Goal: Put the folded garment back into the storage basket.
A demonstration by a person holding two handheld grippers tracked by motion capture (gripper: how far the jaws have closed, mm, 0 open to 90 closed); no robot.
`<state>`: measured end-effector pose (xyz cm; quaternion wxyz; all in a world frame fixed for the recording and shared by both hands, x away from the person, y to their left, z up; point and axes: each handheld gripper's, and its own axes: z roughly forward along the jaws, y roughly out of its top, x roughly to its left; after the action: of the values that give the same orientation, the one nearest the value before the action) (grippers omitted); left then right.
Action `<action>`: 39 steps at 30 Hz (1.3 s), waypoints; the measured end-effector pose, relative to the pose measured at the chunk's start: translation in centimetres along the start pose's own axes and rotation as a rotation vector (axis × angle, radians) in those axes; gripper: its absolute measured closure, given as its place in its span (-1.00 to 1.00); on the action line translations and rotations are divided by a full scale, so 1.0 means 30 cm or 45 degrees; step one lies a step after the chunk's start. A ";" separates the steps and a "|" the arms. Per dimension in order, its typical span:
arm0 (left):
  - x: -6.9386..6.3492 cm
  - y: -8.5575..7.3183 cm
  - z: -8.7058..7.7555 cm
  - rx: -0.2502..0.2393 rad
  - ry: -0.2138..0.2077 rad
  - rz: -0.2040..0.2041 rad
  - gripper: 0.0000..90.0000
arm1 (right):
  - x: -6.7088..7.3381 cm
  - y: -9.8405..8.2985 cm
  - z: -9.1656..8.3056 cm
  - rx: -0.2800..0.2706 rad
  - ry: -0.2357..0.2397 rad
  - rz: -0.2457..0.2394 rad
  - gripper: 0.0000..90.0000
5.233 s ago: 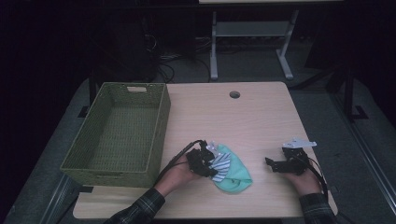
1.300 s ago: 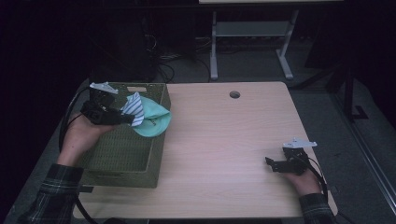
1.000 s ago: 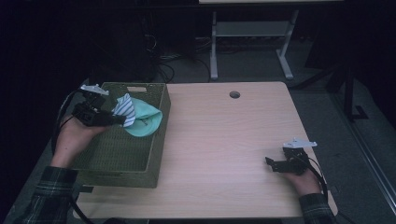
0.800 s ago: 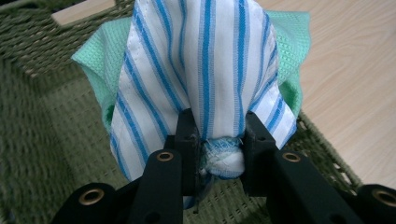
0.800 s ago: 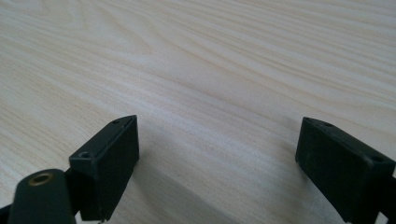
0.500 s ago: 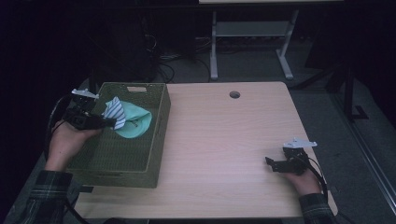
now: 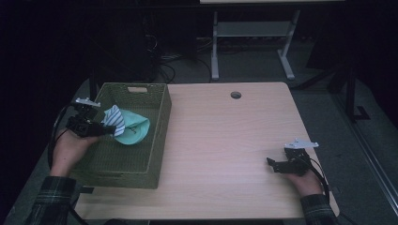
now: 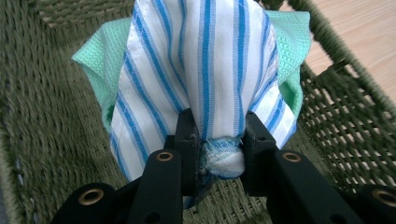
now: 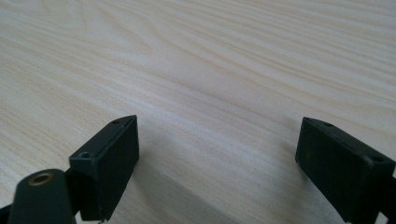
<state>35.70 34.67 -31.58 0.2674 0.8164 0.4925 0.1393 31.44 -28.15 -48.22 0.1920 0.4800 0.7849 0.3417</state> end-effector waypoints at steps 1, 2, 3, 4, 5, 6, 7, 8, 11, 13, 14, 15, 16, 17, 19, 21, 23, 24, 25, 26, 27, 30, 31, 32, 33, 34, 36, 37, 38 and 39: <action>0.002 -0.003 0.004 0.003 0.002 -0.003 0.60 | 0.000 0.000 0.000 0.000 0.000 0.001 -0.71; 0.003 -0.007 0.011 0.003 0.001 -0.006 0.60 | 0.000 0.000 0.000 0.000 0.000 0.001 -0.71; 0.004 -0.010 0.017 0.005 0.000 -0.011 0.60 | 0.000 0.000 0.000 0.000 0.000 0.001 -0.71; 0.006 -0.014 0.024 0.005 -0.002 -0.016 0.59 | 0.000 0.000 0.000 0.001 0.000 0.001 -0.71; 0.006 -0.014 0.024 0.005 -0.002 -0.016 0.59 | 0.000 0.000 0.000 0.001 0.000 0.001 -0.71; 0.008 -0.018 0.035 0.011 -0.003 -0.018 0.59 | 0.000 0.000 0.000 0.001 0.000 0.001 -0.71; 0.009 -0.021 0.043 0.009 -0.005 -0.024 0.59 | 0.000 0.000 0.000 0.000 0.000 0.001 -0.71; 0.009 -0.023 0.049 0.013 -0.009 -0.028 0.59 | 0.000 0.000 0.000 0.000 0.000 0.000 -0.71; 0.011 -0.031 0.080 0.022 -0.016 -0.039 0.59 | 0.000 0.000 0.000 0.000 -0.001 0.002 -0.71; 0.009 -0.033 0.094 0.027 -0.015 -0.039 0.59 | 0.000 0.000 0.000 0.000 -0.001 0.002 -0.71; 0.008 -0.034 0.102 0.028 -0.014 -0.040 0.59 | 0.000 0.000 0.000 0.001 -0.001 0.003 -0.71; 0.007 -0.035 0.111 0.033 -0.015 -0.038 0.59 | 0.000 0.000 0.000 0.001 -0.001 0.003 -0.71; 0.007 -0.036 0.119 0.033 -0.015 -0.038 0.59 | 0.000 0.000 0.000 0.001 -0.002 0.003 -0.71; 0.007 -0.036 0.119 0.033 -0.015 -0.038 0.59 | 0.000 0.000 0.000 0.001 -0.002 0.003 -0.71; 0.005 -0.038 0.141 0.039 -0.013 -0.040 0.59 | 0.000 0.000 0.000 0.000 -0.002 0.002 -0.71; 0.004 -0.039 0.154 0.045 -0.011 -0.036 0.59 | 0.000 0.000 0.000 0.001 -0.001 0.003 -0.71; 0.001 -0.042 0.168 0.057 -0.007 -0.035 0.59 | 0.000 0.000 0.000 0.001 -0.001 0.003 -0.71; 0.000 -0.043 0.176 0.060 -0.007 -0.034 0.58 | 0.000 0.000 0.000 0.000 -0.002 0.003 -0.71; 0.000 -0.046 0.185 0.068 -0.007 -0.033 0.58 | 0.000 0.000 0.000 0.001 -0.001 0.003 -0.71; 0.000 -0.047 0.191 0.071 -0.008 -0.035 0.58 | 0.000 0.000 0.000 0.000 -0.002 0.003 -0.71; -0.001 -0.049 0.200 0.075 -0.008 -0.037 0.58 | 0.000 0.000 0.000 0.001 -0.001 0.003 -0.71; 0.001 -0.058 0.228 0.105 -0.003 -0.035 0.58 | 0.000 0.000 0.000 0.001 -0.002 0.003 -0.71; 0.001 -0.062 0.239 0.113 -0.002 -0.039 0.58 | 0.000 0.000 0.000 0.001 -0.001 0.003 -0.71; 0.002 -0.066 0.248 0.125 -0.004 -0.042 0.58 | 0.000 0.000 0.000 0.000 -0.002 0.003 -0.71; 0.004 -0.069 0.256 0.136 -0.001 -0.036 0.58 | 0.000 0.000 0.000 0.000 -0.002 0.003 -0.71; 0.004 -0.070 0.261 0.143 0.004 -0.033 0.57 | 0.000 0.000 0.000 0.001 -0.001 0.003 -0.71; 0.003 -0.071 0.268 0.148 0.010 -0.030 0.57 | 0.000 0.000 0.000 0.000 -0.002 0.003 -0.71; 0.003 -0.071 0.270 0.155 0.011 -0.028 0.57 | 0.000 0.000 0.000 0.000 -0.002 0.004 -0.71; 0.003 -0.073 0.275 0.162 0.011 -0.028 0.57 | 0.000 0.000 0.000 0.001 -0.002 0.004 -0.71; 0.004 -0.077 0.283 0.167 0.011 -0.026 0.57 | 0.000 0.000 0.000 0.001 -0.002 0.004 -0.71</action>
<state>38.25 33.09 -39.85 0.2126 0.8265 0.5100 0.1076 31.43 -28.14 -48.22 0.1921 0.4815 0.7840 0.3414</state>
